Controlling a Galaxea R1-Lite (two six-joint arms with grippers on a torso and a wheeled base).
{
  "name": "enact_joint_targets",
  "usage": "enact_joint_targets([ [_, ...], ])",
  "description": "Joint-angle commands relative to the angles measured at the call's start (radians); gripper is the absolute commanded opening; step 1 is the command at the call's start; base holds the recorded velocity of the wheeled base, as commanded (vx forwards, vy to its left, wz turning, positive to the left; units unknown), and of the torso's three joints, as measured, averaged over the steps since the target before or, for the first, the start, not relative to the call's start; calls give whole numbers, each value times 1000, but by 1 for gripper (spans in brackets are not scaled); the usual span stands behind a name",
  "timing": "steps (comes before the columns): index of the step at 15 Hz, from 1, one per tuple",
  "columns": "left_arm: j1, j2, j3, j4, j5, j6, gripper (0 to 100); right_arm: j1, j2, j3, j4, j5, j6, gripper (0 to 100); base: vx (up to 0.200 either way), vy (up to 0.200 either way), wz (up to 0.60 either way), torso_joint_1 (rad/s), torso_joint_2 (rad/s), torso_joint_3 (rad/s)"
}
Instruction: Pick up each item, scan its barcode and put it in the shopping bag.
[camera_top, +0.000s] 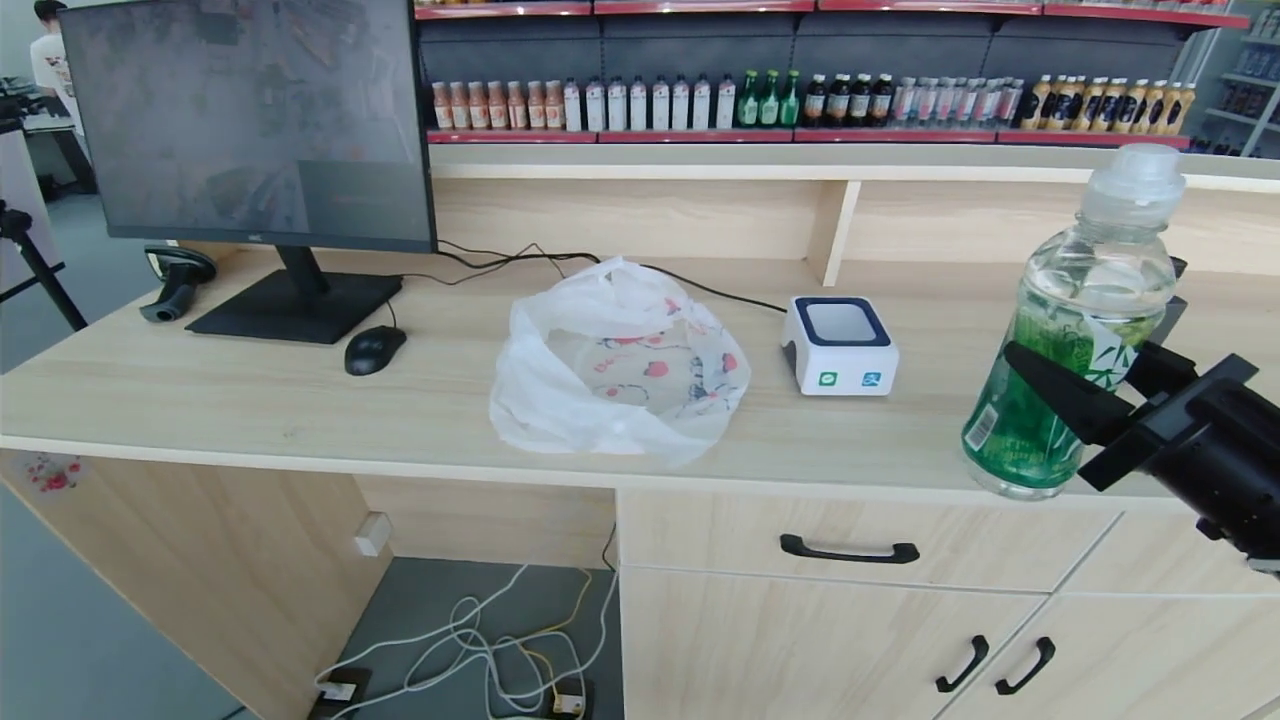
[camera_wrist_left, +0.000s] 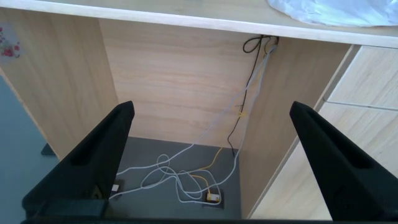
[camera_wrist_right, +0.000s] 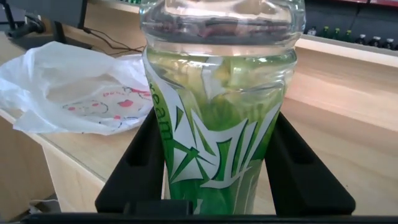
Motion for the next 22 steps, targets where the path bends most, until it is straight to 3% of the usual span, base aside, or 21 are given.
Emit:
enact_joint_targets([
  [1,-1,0,0,0,-1,2,100,1,-2,-1,-2,0,0,0,0,0,0,0,0,0],
  [5,0,0,0,0,-1,2,100,1,-2,-13,-2,0,0,0,0,0,0,0,0,0],
  [10,0,0,0,0,1,1,100,1,2,-28,-2,0,0,0,200,0,0,-5,-1,4],
  [22,0,0,0,0,-1,-1,100,1,44,-82,-2,0,0,0,0,0,50,0,0,1],
])
